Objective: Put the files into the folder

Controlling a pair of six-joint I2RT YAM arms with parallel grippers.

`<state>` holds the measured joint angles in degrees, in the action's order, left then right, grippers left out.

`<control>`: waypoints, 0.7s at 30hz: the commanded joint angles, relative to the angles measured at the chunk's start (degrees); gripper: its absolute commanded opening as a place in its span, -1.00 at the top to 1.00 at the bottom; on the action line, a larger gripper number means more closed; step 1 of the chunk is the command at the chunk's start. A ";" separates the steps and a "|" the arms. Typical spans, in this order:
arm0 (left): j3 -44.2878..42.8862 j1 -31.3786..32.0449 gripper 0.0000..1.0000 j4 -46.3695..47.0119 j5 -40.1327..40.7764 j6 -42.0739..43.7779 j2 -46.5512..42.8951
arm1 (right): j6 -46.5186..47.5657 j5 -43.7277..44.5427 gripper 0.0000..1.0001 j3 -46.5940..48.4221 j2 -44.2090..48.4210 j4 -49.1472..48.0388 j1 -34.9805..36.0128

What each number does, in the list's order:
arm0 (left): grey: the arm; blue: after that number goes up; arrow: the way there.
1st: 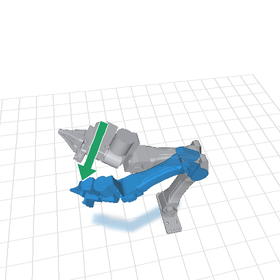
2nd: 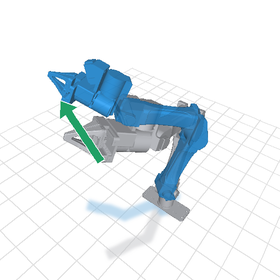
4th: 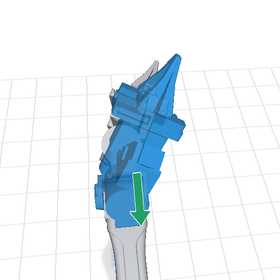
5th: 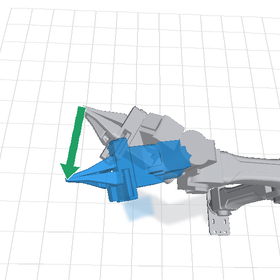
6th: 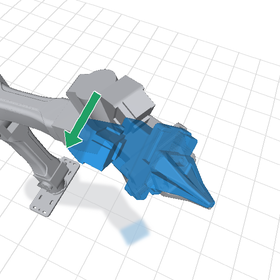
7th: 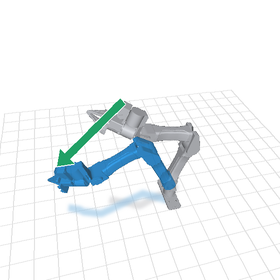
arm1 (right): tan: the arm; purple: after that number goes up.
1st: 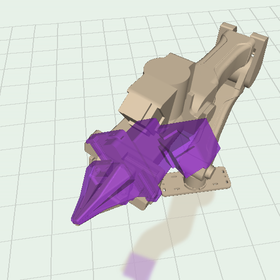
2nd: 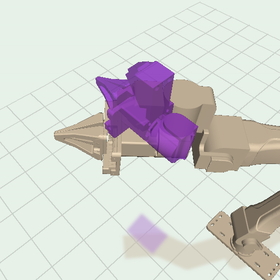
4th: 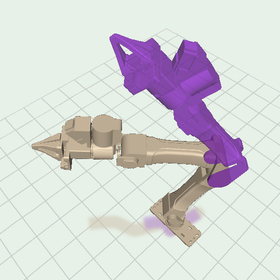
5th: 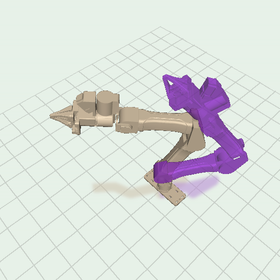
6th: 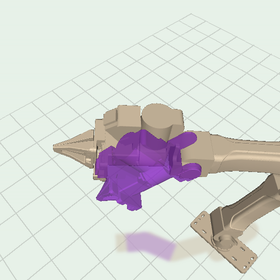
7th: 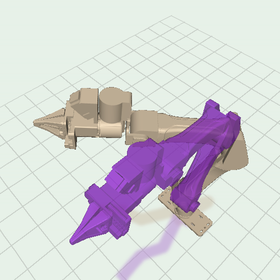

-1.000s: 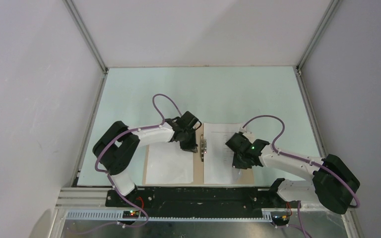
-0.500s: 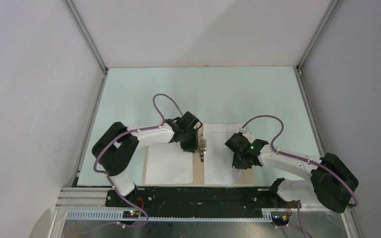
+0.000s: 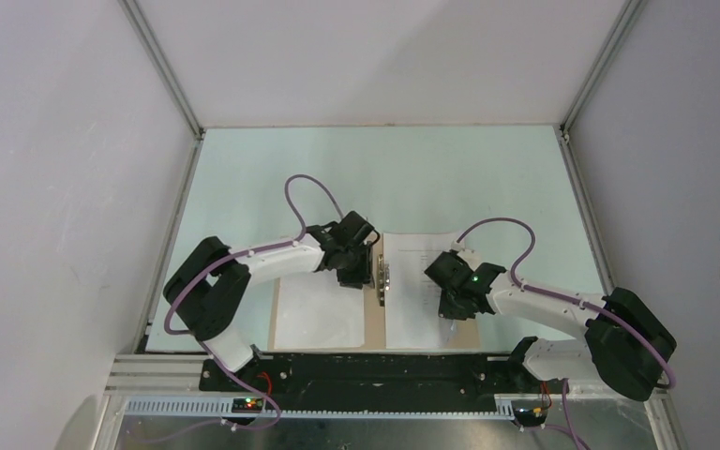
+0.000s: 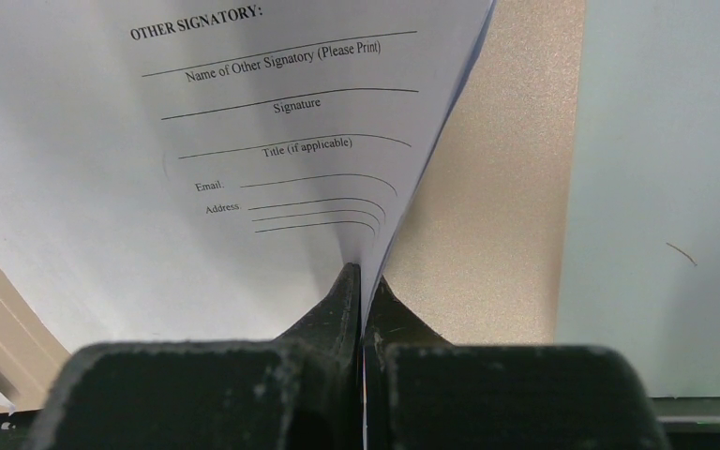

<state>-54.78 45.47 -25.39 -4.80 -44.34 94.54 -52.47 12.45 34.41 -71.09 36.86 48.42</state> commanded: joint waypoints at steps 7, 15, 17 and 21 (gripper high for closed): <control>-6.09 2.09 0.30 -0.34 0.38 -0.73 -2.37 | -0.36 1.23 1.00 1.71 -0.77 -1.16 0.18; -3.72 8.65 0.52 1.19 0.39 -5.58 -3.67 | -0.61 1.42 1.00 1.67 -1.13 -0.96 0.16; -3.23 10.84 0.55 2.28 0.09 -7.31 -3.41 | -0.71 1.27 1.00 1.71 -1.27 -1.11 0.10; -2.85 13.26 0.63 3.94 -0.16 -9.06 -1.62 | -0.78 1.10 1.00 1.67 -1.57 -1.40 0.22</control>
<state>-58.28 56.64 -24.27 -4.82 -50.11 93.60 -52.47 12.43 34.76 -71.81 36.60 48.42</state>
